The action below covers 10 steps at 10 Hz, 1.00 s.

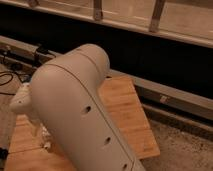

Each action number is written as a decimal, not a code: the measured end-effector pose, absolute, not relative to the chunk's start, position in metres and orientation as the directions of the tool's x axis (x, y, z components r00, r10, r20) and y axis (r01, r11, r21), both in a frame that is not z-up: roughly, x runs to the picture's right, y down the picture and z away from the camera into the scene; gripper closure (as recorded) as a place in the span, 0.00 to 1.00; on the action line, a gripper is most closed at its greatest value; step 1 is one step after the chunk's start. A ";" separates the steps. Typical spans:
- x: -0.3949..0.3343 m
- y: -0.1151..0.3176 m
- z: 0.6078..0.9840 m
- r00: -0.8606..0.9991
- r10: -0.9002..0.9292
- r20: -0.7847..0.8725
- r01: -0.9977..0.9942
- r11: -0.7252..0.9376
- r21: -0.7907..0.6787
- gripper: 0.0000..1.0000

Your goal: Place the bottle in the ceramic bowl

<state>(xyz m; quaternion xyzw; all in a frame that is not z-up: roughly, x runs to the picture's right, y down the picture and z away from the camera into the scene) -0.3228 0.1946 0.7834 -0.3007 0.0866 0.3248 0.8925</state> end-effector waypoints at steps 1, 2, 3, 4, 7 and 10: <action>-0.323 0.201 0.796 0.775 0.525 -0.352 -0.631 0.601 -0.491 0.20; -0.324 0.207 0.806 0.774 0.526 -0.352 -0.630 0.590 -0.504 0.20; -0.324 0.211 0.813 0.769 0.531 -0.355 -0.635 0.578 -0.512 0.20; -0.321 0.216 0.823 0.764 0.536 -0.359 -0.641 0.562 -0.523 0.24; -0.320 0.219 0.828 0.760 0.541 -0.358 -0.640 0.534 -0.552 0.52; -0.320 0.219 0.827 0.759 0.542 -0.359 -0.641 0.529 -0.556 0.84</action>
